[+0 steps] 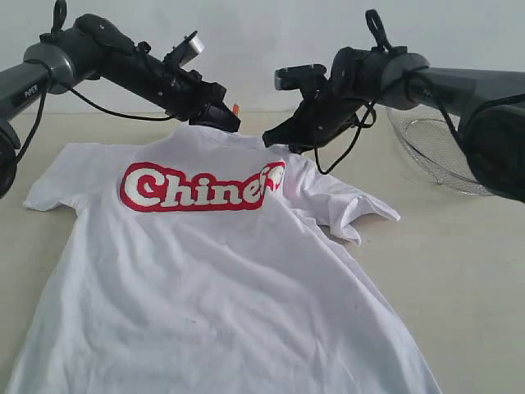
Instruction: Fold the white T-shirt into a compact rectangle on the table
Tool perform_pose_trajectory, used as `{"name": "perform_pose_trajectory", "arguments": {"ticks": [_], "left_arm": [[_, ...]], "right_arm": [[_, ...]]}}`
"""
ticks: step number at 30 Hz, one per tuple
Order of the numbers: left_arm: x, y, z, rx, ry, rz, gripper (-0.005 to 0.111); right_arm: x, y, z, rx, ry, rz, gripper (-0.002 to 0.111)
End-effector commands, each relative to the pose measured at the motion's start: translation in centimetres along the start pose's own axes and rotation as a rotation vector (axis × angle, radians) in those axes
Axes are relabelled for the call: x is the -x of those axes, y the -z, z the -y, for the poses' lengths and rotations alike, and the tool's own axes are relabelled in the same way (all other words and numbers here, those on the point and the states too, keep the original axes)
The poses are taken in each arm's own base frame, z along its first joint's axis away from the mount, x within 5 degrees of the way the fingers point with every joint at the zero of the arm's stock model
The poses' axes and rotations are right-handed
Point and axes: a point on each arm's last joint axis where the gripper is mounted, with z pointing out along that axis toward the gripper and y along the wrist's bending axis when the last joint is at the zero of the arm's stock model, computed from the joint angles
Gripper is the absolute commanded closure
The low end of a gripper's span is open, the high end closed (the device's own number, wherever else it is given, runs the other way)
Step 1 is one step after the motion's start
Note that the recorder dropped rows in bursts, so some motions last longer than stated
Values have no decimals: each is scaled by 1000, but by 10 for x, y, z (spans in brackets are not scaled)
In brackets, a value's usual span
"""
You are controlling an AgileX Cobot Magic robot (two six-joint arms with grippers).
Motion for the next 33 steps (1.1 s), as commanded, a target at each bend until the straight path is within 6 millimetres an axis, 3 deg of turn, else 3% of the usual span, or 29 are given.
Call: {"name": "perform_pose_trajectory", "arguments": {"ticks": [1, 7, 17, 29, 33], "left_arm": [[6, 8, 6, -6, -7, 17, 102], [6, 8, 6, -6, -7, 17, 102], [6, 8, 6, -6, 7, 17, 102], [9, 11, 10, -6, 16, 25, 102], [12, 15, 13, -5, 10, 32, 102]], "right_arm": [[-6, -4, 3, 10, -11, -47, 108], [-8, -2, -3, 45, -2, -82, 108], [-22, -31, 9, -72, 88, -75, 108], [1, -38, 10, -91, 79, -12, 108], [20, -25, 12, -134, 30, 68, 108]]}}
